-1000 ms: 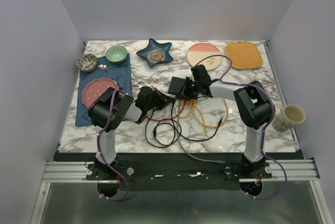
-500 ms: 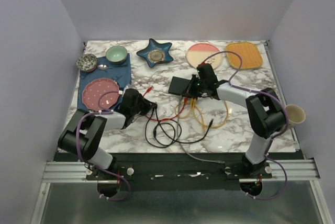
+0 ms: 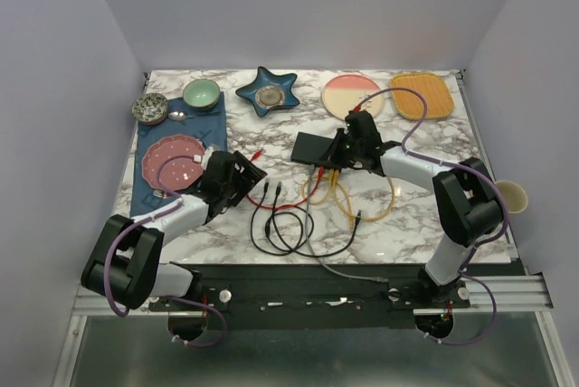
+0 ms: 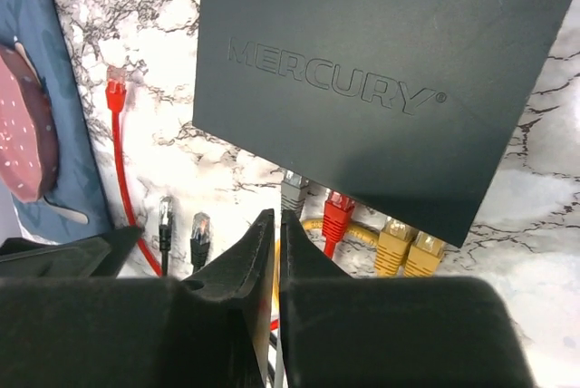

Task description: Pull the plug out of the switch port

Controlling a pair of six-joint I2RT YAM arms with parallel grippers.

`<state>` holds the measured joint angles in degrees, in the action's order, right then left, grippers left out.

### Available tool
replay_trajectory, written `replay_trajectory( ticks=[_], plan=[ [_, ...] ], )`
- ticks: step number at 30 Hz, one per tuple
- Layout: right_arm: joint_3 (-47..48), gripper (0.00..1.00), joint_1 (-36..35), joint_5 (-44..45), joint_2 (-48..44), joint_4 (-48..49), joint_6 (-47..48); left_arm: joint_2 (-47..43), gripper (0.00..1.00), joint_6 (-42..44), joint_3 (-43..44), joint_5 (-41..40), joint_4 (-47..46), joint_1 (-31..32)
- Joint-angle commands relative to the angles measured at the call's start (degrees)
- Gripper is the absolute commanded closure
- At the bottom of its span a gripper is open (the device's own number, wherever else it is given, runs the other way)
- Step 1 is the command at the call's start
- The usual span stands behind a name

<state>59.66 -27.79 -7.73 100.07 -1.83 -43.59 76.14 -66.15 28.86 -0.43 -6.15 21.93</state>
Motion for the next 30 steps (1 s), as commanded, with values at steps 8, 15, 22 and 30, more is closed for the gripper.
replay_trajectory(
  ticks=[8,15,22,30],
  plan=[
    [-0.7,0.88,3.9,-0.2,1.4,0.3,-4.4,10.0,0.13,3.6,14.1,5.7,-8.9,1.1],
    [-9.8,0.89,9.7,1.4,-4.5,6.8,-6.5,23.3,0.19,4.9,25.0,7.1,-6.0,1.4],
    [-9.6,0.97,9.8,4.1,-3.7,2.1,-5.7,33.8,0.23,4.1,29.9,7.6,-3.4,1.4],
    [-7.1,0.97,9.8,2.5,2.0,-0.7,-4.7,37.8,0.24,3.2,29.7,11.4,-4.3,2.8]
  ],
)
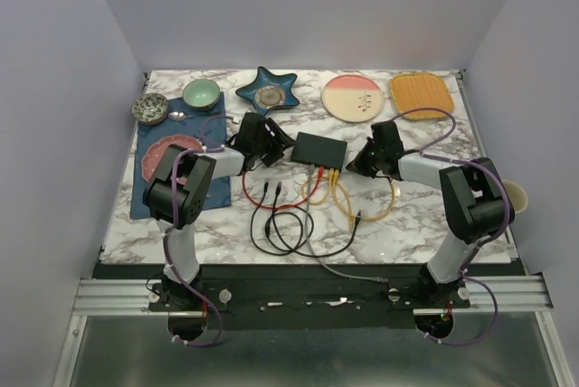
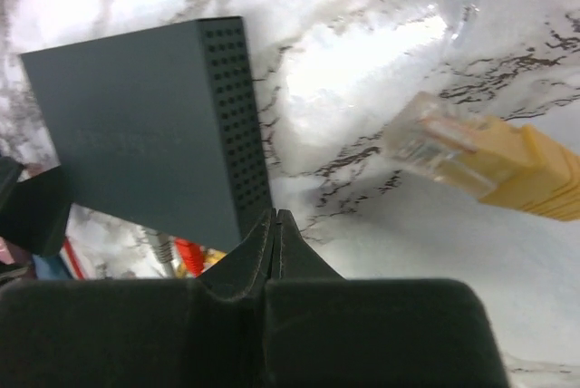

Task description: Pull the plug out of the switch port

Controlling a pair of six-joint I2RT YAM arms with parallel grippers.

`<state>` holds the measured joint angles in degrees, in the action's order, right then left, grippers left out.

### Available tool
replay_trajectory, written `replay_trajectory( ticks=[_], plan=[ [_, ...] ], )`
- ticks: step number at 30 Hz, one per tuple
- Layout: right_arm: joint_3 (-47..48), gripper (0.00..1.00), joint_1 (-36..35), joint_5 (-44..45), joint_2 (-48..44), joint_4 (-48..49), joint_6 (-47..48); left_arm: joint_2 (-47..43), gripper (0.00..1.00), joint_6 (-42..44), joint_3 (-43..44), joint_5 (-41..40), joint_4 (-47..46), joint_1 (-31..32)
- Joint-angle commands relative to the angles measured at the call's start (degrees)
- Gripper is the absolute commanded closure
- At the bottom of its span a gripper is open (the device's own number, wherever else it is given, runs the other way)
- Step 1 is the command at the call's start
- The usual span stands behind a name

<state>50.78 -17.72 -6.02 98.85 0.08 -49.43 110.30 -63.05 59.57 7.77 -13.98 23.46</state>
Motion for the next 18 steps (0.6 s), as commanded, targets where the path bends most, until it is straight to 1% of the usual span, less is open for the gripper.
replay_trajectory(
  ticks=[1,3,6,7,8,10,13,17,18],
  plan=[
    [2.0,0.97,-0.3,-0.1,3.5,-2.6,1.3,3.7,0.24,-0.1,-1.2,4.6,2.6,1.4],
    [2.8,0.97,-0.2,-0.7,4.4,-2.6,1.6,3.3,0.24,-0.9,-3.0,5.7,0.7,2.5],
    [4.4,0.97,-0.3,-2.2,6.0,-2.7,2.5,2.2,0.24,-3.6,-7.2,7.2,-4.5,3.6],
    [4.8,0.97,-0.3,-2.6,6.7,-2.7,2.7,1.8,0.24,-4.6,-8.6,7.4,-7.9,4.1],
    [5.2,0.97,-0.3,-3.5,7.1,-2.6,2.9,0.7,0.25,-6.3,-11.4,7.9,-9.6,4.3],
    [6.3,0.96,-0.2,-4.7,7.8,-2.3,3.2,-0.5,0.25,-7.8,-14.1,7.9,-13.5,4.7],
    [7.6,0.94,-0.4,-6.9,8.9,-1.7,3.3,-3.4,0.25,-9.1,-18.2,7.6,-15.9,5.0],
    [8.7,0.93,-0.4,-8.3,9.6,-1.0,3.5,-8.3,0.25,-9.4,-22.0,6.1,-15.6,5.1],
    [8.9,0.92,-0.4,-8.3,9.5,-1.1,3.6,-9.1,0.25,-8.9,-22.3,4.7,-15.0,5.0]
  ],
)
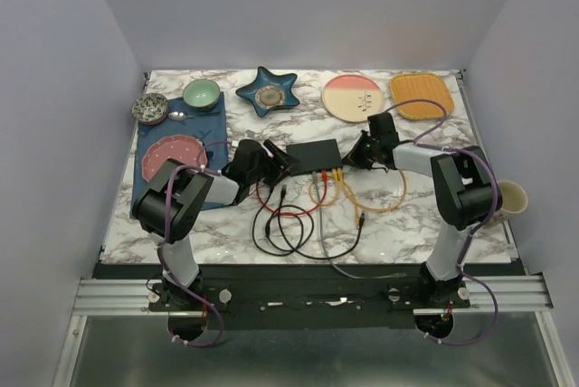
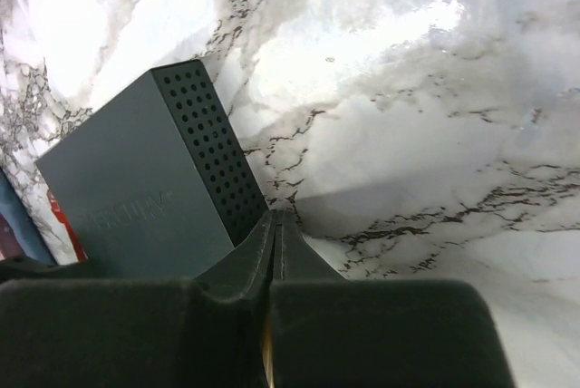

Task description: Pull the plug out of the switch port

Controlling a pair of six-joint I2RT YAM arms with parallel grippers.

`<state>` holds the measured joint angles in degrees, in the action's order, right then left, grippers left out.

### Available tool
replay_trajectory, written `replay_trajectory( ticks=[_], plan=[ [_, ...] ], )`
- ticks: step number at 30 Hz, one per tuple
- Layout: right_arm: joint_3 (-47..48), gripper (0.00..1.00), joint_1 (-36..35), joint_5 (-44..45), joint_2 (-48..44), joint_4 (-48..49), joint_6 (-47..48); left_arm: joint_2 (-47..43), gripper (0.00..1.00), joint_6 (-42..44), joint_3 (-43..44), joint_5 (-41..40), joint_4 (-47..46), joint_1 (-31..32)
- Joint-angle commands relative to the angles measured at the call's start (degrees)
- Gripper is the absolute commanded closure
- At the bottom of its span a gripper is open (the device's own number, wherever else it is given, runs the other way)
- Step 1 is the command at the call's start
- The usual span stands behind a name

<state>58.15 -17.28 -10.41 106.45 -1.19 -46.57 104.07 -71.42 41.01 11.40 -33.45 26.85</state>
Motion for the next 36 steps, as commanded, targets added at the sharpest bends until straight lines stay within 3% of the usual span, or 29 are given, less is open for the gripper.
replay_trajectory(
  ticks=[1,7,11,14,22,26,36],
  plan=[
    [1.5,0.92,-0.8,-3.7,1.7,0.0,0.8,-3.8,0.25,0.0,-3.8,0.0,7.0,1.5],
    [-2.3,0.87,-0.8,4.5,-6.9,-0.4,1.4,-12.7,0.24,3.8,-2.4,-10.0,20.3,-2.6],
    [-6.4,0.68,-0.8,5.3,-11.7,0.7,0.6,-18.0,0.22,5.9,1.9,-15.8,26.2,-3.3],
    [-10.6,0.60,-0.7,2.8,-13.1,5.7,-1.2,-15.1,0.23,7.2,6.7,-11.5,25.1,-3.2],
    [-19.0,0.55,-0.8,-4.0,-11.9,16.1,-3.7,1.5,0.27,6.1,18.7,8.7,16.8,1.9],
    [-21.1,0.55,-0.7,-6.6,-10.6,20.3,-3.6,7.8,0.30,4.2,21.4,12.0,13.6,3.7],
    [-19.7,0.56,0.6,-8.3,-5.3,24.7,-6.5,10.6,0.31,4.8,22.2,11.5,16.8,3.2]
  ],
)
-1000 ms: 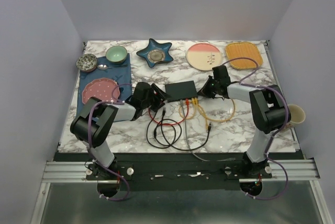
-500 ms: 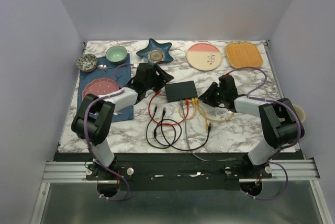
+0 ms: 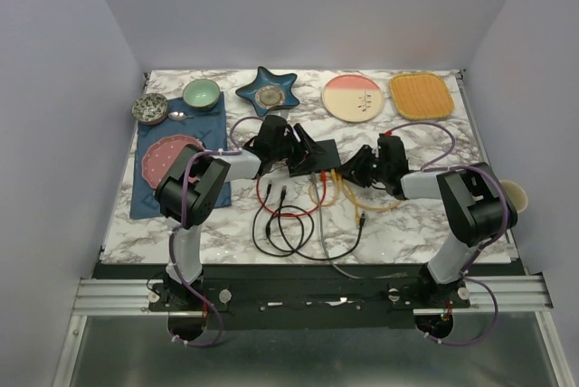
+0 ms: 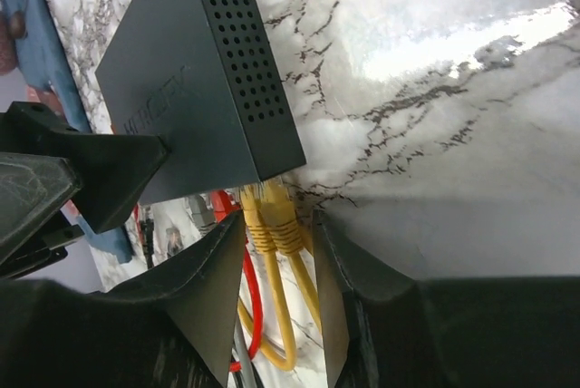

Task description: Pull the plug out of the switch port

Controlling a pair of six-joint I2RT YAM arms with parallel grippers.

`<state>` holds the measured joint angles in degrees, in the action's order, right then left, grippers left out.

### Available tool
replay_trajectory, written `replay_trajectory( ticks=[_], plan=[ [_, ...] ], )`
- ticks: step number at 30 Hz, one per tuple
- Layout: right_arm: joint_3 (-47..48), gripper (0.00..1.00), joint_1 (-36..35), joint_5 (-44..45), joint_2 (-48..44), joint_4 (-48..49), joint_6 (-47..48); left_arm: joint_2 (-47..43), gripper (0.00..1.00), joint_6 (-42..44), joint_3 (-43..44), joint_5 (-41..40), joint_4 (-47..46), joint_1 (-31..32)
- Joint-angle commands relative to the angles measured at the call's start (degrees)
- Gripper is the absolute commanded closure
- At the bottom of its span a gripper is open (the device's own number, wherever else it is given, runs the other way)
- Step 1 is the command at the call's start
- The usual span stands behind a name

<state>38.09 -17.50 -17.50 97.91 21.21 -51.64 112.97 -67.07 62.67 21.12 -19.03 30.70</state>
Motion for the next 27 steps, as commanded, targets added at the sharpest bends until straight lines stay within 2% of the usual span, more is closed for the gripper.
replay_trajectory(
  ticks=[1,15,19,23,27],
  plan=[
    [0.5,0.56,1.2,-1.7,3.7,3.1,-1.7,1.6,0.31,0.4,0.4,1.7,2.4,-0.6],
    [-2.7,0.64,3.3,-6.0,7.8,11.5,-5.4,2.2,0.31,-0.3,-1.2,2.7,1.1,-1.4],
    [-3.8,0.66,3.3,-6.1,7.2,12.1,-5.1,2.3,0.31,-0.6,-1.2,3.0,0.5,-1.5],
    [-4.2,0.74,3.3,-6.1,6.8,11.8,-4.4,2.7,0.31,-1.2,-1.4,3.6,-0.3,-1.5],
    [-3.9,0.76,3.3,-5.6,6.6,11.0,-5.0,2.7,0.31,-2.2,-2.6,4.0,-1.9,-1.5]
  ],
)
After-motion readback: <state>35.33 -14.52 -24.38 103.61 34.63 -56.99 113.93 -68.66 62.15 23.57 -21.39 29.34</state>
